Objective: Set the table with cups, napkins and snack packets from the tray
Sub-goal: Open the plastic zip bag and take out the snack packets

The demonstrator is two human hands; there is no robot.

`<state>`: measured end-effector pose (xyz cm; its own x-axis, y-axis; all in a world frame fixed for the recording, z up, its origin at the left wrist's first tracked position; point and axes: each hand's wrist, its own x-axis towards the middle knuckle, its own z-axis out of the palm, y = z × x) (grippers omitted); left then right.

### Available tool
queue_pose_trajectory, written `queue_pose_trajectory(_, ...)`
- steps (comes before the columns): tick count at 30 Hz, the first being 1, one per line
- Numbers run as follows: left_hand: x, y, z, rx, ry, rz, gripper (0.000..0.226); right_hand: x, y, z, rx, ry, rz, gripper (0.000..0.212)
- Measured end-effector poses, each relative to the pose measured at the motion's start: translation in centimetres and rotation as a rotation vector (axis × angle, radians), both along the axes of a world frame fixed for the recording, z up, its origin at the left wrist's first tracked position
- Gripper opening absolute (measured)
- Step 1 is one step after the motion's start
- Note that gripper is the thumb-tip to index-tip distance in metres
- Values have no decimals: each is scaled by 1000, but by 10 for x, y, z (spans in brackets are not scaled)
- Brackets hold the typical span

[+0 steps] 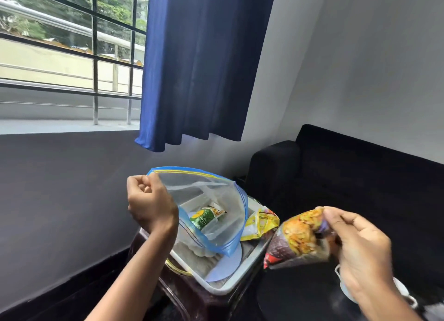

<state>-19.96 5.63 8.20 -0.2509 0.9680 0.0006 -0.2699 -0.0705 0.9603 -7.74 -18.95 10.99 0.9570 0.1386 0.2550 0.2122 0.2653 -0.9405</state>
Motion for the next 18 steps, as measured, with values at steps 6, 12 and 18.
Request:
queue_pose_trajectory(6, -1, -6, 10, 107, -78, 50, 31, 22, 71, -51, -133, -66, -23, 20)
queue_pose_trajectory(12, -3, -8, 14, 131, -141, 59, 35, 27, 132, -90, -109, 57, -36, 18)
queue_pose_trajectory(18, -1, -15, 14, 180, -117, 50, 38, 25, 131, -124, -148, 123, -10, 18)
